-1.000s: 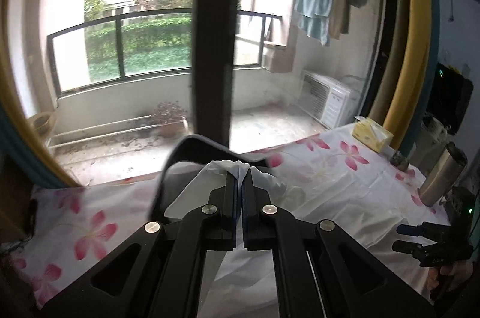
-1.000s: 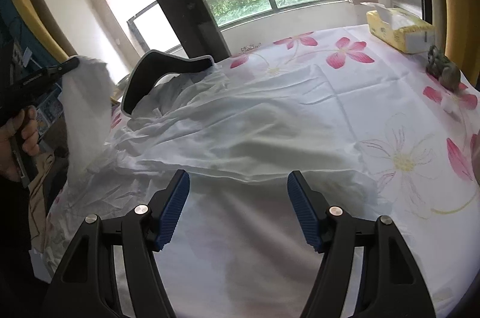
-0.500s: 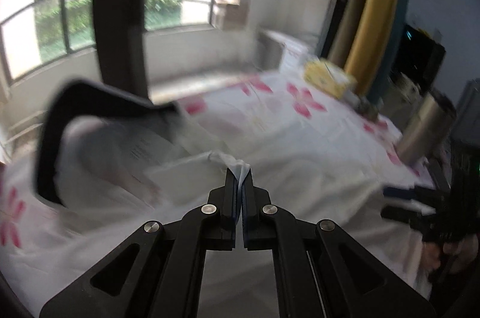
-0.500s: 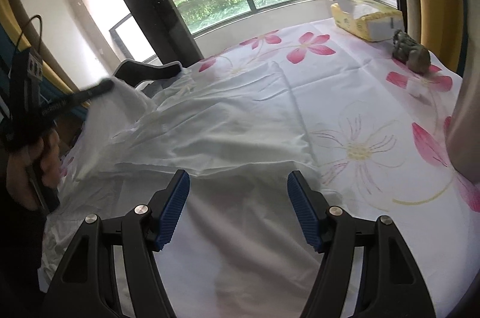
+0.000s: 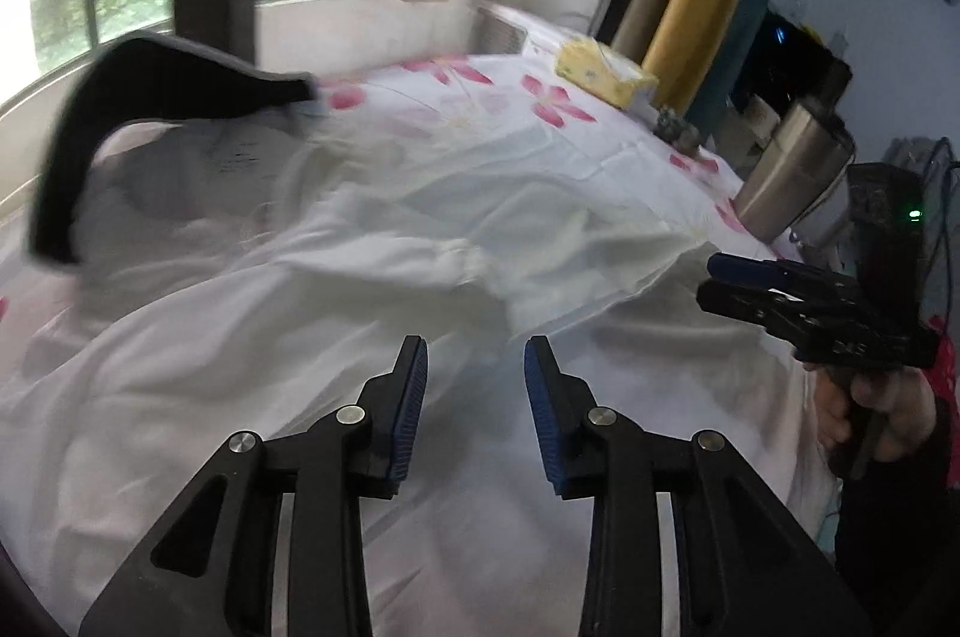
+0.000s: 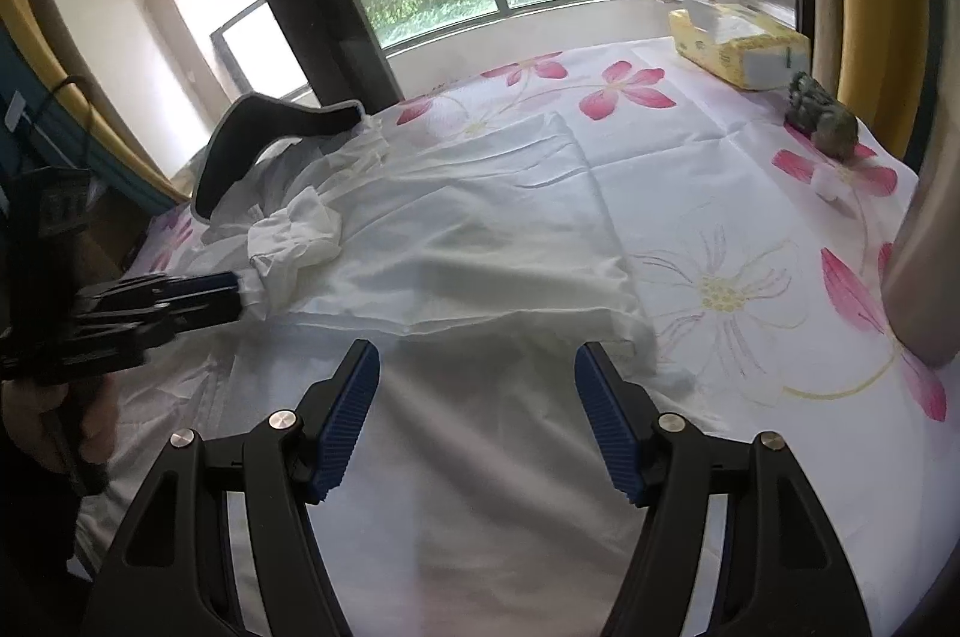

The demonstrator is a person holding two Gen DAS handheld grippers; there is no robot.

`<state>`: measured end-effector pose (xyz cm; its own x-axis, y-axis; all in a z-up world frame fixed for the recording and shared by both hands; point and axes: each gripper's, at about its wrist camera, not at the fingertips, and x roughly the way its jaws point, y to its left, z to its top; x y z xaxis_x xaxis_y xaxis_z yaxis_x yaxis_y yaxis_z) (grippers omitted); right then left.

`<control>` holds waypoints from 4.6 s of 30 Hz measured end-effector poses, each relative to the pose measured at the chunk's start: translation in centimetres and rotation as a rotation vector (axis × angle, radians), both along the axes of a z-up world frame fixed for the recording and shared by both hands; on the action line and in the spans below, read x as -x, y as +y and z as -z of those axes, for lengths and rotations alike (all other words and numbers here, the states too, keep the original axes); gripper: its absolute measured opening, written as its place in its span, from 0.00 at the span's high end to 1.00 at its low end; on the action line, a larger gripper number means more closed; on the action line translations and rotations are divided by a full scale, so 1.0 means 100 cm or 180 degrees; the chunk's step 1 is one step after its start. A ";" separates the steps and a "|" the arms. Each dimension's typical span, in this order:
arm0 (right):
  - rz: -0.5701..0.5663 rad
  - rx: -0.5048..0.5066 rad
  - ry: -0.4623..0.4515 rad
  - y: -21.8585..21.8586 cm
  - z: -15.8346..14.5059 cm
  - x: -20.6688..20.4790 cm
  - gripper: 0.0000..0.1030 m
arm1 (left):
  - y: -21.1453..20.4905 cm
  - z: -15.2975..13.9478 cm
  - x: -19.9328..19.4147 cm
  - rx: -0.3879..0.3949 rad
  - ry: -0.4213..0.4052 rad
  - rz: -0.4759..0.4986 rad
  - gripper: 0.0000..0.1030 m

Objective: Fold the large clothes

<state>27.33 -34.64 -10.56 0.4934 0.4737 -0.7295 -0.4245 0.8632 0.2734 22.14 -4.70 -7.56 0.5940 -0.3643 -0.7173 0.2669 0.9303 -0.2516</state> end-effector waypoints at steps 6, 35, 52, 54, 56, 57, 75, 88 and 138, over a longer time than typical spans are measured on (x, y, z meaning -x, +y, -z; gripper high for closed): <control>-0.0279 0.0204 -0.0123 0.039 -0.010 -0.003 0.34 | 0.069 -0.012 0.035 -0.0063 -0.0128 -0.0516 0.65; -0.1537 0.0933 -0.0380 0.233 0.009 -0.030 0.75 | 0.196 0.047 0.074 0.0497 0.0064 -0.1364 0.65; -0.0851 0.0834 -0.0418 0.134 -0.002 -0.041 0.95 | 0.172 0.041 0.068 -0.0250 0.0102 -0.1385 0.65; -0.0894 0.0830 -0.0458 0.138 -0.006 -0.038 0.95 | 0.170 0.040 0.068 -0.0303 0.0122 -0.1416 0.65; -0.1069 0.0839 -0.0521 0.151 -0.012 -0.033 0.94 | 0.169 0.037 0.068 -0.0307 0.0118 -0.1467 0.65; -0.1159 0.0858 -0.0561 0.158 -0.014 -0.030 0.91 | 0.169 0.034 0.069 -0.0302 0.0097 -0.1500 0.65; -0.1271 0.1151 -0.0766 0.176 0.006 -0.041 0.96 | 0.170 0.039 0.071 -0.0353 0.0190 -0.1553 0.65; -0.0446 0.0883 -0.0272 0.075 0.016 -0.054 0.95 | 0.167 0.039 0.070 -0.0408 0.0164 -0.1503 0.65; -0.1064 0.1068 -0.0796 0.192 -0.039 -0.121 0.47 | 0.204 -0.021 -0.054 -0.0383 -0.0297 -0.1497 0.55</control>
